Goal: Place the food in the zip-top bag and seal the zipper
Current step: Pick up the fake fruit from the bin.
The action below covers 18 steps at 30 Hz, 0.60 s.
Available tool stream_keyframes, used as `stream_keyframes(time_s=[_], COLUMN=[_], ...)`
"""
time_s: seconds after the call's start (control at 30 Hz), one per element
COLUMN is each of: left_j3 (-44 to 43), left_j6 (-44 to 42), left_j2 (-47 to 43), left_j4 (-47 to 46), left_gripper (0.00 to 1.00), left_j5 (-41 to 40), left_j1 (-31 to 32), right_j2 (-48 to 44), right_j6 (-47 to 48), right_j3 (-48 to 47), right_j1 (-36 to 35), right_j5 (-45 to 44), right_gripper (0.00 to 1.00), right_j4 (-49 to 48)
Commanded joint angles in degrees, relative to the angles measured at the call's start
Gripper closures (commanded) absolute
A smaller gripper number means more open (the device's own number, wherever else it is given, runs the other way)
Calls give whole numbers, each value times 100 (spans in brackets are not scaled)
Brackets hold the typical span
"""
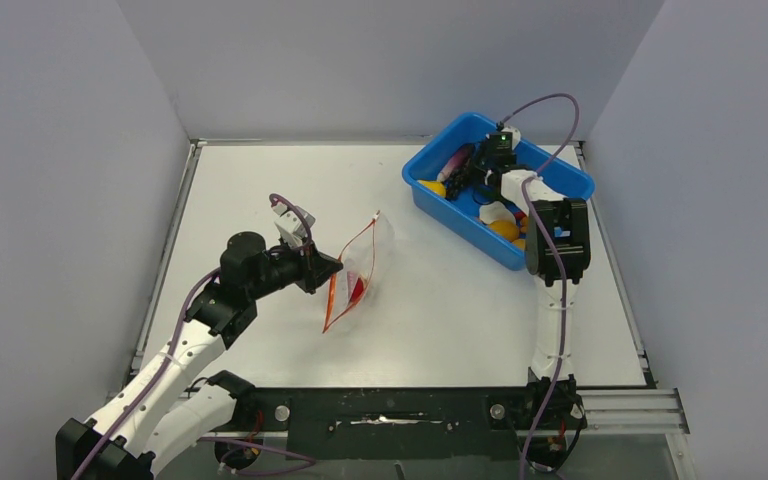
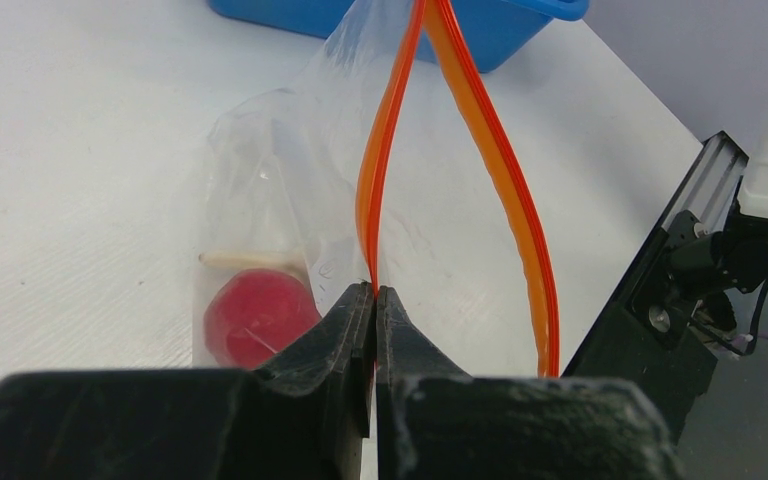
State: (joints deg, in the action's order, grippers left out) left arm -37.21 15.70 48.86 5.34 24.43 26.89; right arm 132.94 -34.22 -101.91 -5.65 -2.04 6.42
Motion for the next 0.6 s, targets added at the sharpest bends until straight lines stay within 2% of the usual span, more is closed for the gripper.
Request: stream_keyframes(time_s=[0.0,0.57], left_j3=[-67,-67], left_j6=[-151,-191], left_j2=[-104,-139], left_j4=[-191,-156], left_gripper=[100,100], left_j5=[-67,-228], left_j1=[-35,-62], right_j2=[-635,-2000], right_j6=[231,722], right_j3=[3,1180], right_j1=[46,142], right_j5=[-50,38], right_gripper=[80,90], right_j4=[-319,-642])
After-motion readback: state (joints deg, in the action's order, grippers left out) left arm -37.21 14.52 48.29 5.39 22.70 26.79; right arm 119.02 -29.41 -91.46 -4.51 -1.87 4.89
